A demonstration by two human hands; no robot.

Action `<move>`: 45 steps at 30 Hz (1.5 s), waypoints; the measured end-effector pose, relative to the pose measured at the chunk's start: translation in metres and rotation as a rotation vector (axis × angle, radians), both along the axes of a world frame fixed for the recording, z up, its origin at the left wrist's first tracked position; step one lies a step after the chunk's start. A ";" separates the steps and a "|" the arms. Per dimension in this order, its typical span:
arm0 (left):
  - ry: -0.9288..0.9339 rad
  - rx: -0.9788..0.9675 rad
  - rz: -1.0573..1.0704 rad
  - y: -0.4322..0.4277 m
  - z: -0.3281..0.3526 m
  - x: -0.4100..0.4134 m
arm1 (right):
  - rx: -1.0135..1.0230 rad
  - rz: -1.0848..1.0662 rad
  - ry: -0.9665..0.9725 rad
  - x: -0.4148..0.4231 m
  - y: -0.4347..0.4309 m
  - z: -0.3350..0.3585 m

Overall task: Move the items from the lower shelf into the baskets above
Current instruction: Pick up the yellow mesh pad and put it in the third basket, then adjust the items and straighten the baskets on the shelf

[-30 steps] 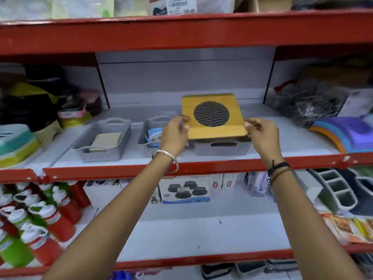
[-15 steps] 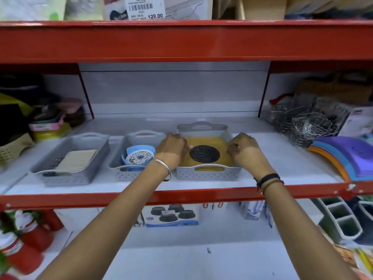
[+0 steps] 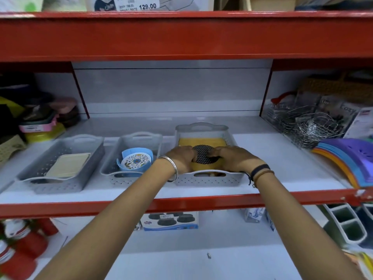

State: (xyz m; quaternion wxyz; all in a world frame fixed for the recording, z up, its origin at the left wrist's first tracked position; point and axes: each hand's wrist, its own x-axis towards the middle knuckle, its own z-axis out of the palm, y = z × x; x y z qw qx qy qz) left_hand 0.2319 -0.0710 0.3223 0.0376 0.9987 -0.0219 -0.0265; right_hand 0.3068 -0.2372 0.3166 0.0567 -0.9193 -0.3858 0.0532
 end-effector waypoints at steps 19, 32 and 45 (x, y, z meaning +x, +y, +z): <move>-0.067 0.189 -0.085 -0.003 -0.002 0.004 | 0.007 0.048 -0.139 -0.011 0.006 0.005; -0.385 -0.273 0.112 0.067 0.044 -0.046 | 0.610 0.051 -0.010 -0.028 0.036 0.035; 0.021 -0.144 0.128 0.165 0.027 -0.071 | 0.106 0.184 0.006 -0.064 0.163 0.026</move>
